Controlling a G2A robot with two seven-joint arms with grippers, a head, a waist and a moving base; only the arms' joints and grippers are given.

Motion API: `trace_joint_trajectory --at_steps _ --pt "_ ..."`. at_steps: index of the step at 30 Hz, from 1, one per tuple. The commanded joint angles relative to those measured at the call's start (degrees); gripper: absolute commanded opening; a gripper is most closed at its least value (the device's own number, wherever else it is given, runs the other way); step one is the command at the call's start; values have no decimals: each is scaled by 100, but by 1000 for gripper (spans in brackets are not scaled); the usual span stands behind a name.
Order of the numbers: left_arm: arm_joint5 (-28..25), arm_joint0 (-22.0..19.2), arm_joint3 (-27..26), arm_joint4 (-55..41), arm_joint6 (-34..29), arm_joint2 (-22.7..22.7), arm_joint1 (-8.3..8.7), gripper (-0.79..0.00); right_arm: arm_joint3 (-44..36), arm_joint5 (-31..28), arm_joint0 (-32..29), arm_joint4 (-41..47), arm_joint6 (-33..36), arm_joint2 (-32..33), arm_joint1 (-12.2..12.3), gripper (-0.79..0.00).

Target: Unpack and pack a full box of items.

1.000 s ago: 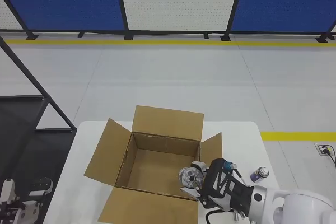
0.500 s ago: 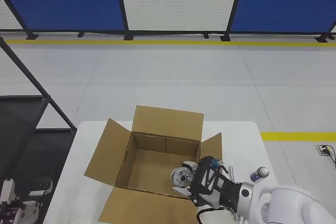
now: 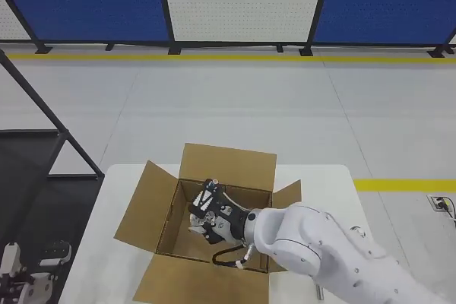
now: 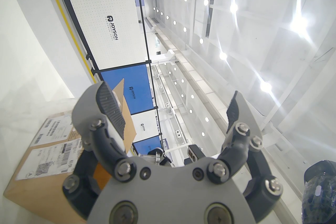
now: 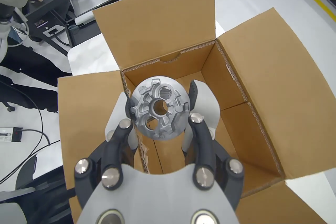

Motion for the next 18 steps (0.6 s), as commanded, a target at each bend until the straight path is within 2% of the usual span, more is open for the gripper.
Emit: trace_joint_trajectory --at_steps 1,5,18 --pt "0 0 0 0 0 0 0 0 423 60 168 68 -99 -235 -203 -785" --pt "0 0 0 0 0 0 0 0 1032 231 375 239 -149 -534 -542 -785" --pt "0 0 0 0 0 0 0 0 1089 293 315 201 -230 -519 -549 -785"
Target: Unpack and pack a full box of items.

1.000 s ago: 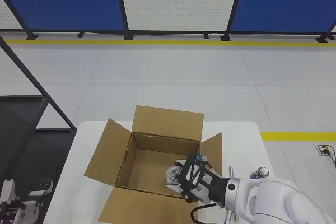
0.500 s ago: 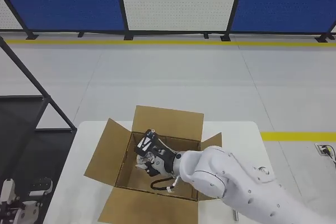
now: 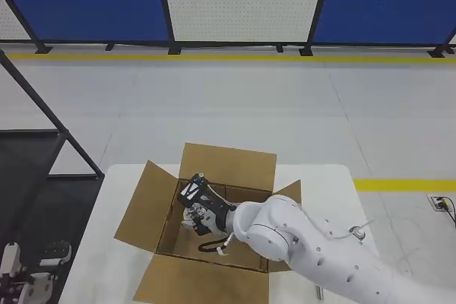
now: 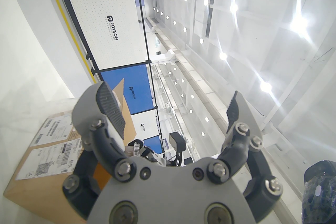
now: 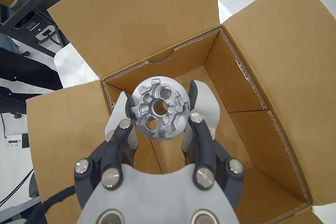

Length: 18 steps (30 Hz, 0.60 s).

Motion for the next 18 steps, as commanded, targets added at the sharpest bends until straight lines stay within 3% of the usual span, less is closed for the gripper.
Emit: trace_joint_trajectory --at_steps 1,3,18 --pt "0 0 0 0 0 0 0 0 132 154 -88 -17 -113 21 -34 -785" --pt "0 0 0 0 0 0 0 0 387 355 -66 -4 -125 -24 -146 -785" --pt "0 0 0 0 0 0 0 0 2781 116 308 205 -356 -503 -1209 -785"
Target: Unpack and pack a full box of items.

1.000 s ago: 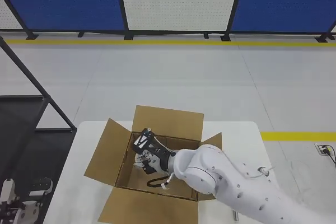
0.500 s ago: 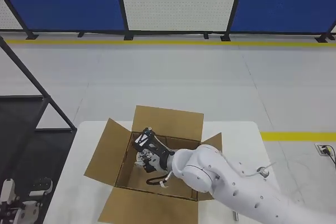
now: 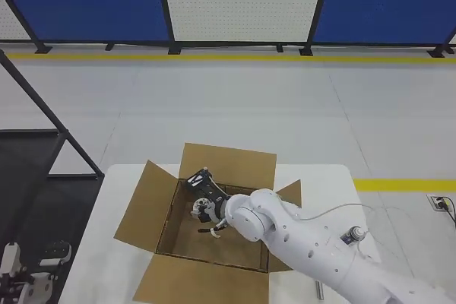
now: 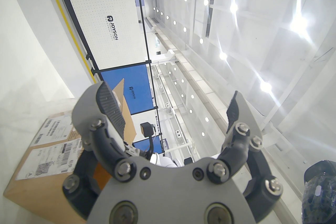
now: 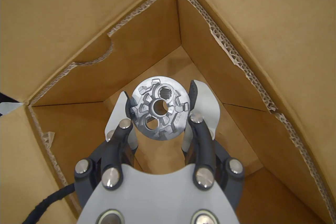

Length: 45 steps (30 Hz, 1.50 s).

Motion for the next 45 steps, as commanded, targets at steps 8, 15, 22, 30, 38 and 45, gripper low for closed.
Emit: trace_joint_trajectory --at_steps 8,15,22,30,38,45 --pt "0 0 0 0 0 0 0 0 947 -231 3 5 -73 -46 -450 -785" --pt "0 0 0 0 0 0 0 0 1520 -368 -15 -96 -107 -51 -725 -785" --pt "0 0 0 0 0 0 0 0 2035 -542 -39 -223 -208 -30 -962 -785" --pt "0 0 0 0 0 0 0 0 2549 -790 -44 -347 -311 36 -1184 -785" --pt "0 0 0 0 0 0 0 0 2930 -969 -56 -412 -471 168 -1337 -114" --pt "0 0 0 0 0 0 0 0 3054 -1115 -77 -528 -548 279 -1405 0"
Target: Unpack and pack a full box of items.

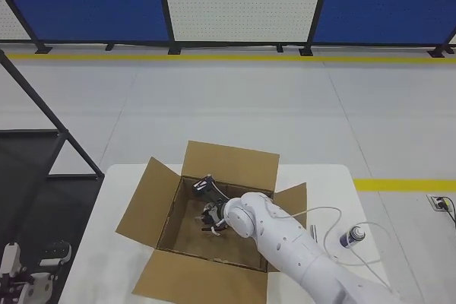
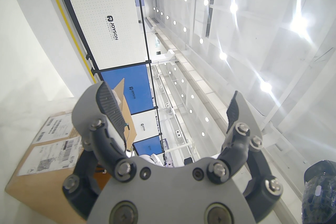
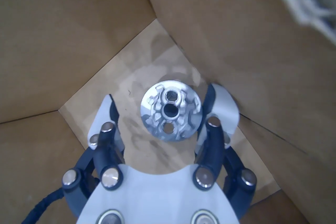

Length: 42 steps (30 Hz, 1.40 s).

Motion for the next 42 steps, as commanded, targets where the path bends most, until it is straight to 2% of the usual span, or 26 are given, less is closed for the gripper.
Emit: trace_joint_trajectory --at_steps 1,11,18,24,28,35,42 --pt "0 0 0 0 0 0 0 0 1 -41 -8 -36 -23 34 -9 0" --pt "0 0 0 0 0 0 0 0 -434 -93 -128 -406 -126 252 96 -15" --pt "0 0 0 0 0 0 0 0 -1362 146 -421 -878 -178 634 439 -9" --pt "0 0 0 0 0 0 0 0 -2810 525 -1024 -1571 143 1262 949 0" --pt "0 0 0 0 0 0 0 0 -4005 530 -1639 -2049 490 1825 1306 0" --pt "0 0 0 0 0 0 0 0 -6051 21 -2901 -2586 783 2970 1802 0" --pt "0 0 0 0 0 0 0 0 -7522 -554 -3952 -2641 498 3962 2070 0"
